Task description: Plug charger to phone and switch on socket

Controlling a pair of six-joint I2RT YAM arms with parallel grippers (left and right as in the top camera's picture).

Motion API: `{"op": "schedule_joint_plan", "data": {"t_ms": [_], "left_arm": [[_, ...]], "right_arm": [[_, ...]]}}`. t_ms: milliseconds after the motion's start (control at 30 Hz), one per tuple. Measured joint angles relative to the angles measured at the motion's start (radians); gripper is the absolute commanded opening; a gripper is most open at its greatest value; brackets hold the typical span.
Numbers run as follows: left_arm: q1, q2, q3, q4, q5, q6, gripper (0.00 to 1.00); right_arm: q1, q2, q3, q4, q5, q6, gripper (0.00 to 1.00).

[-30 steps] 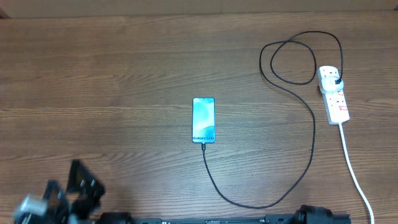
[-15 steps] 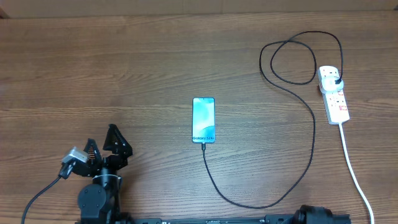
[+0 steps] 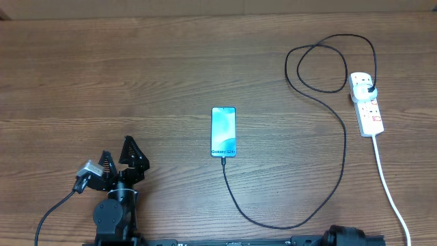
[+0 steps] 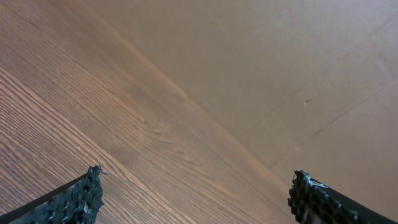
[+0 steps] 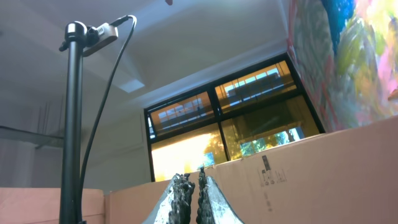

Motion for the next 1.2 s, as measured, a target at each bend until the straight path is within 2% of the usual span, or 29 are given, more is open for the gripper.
{"op": "schedule_joint_plan", "data": {"t_ms": [300, 600, 700, 800, 900, 1100, 1200], "left_arm": [[0.000, 0.000, 0.000, 0.000, 0.008, 0.112, 1.00], [0.000, 0.000, 0.000, -0.001, 0.012, 0.169, 1.00], [0.000, 0.000, 0.000, -0.001, 0.012, 0.189, 1.00], [0.000, 0.000, 0.000, -0.001, 0.012, 0.195, 1.00], [0.000, 0.000, 0.000, -0.001, 0.012, 0.224, 1.00], [0.000, 0.000, 0.000, -0.001, 0.012, 0.395, 1.00], [0.000, 0.000, 0.000, -0.001, 0.013, 0.444, 1.00]], "right_arm": [[0.000, -0.108, -0.037, -0.006, 0.047, -0.001, 0.11], [-0.013, -0.175, -0.036, -0.035, 0.091, 0.000, 0.13], [-0.020, -0.175, -0.037, -0.037, 0.091, -0.001, 0.26], [-0.020, -0.175, -0.037, -0.038, 0.094, 0.001, 0.34], [-0.021, -0.175, -0.037, -0.039, 0.098, 0.000, 0.38], [-0.020, -0.175, -0.037, -0.045, 0.112, -0.001, 0.44], [-0.021, -0.175, -0.037, -0.047, 0.114, -0.001, 0.46]]}}
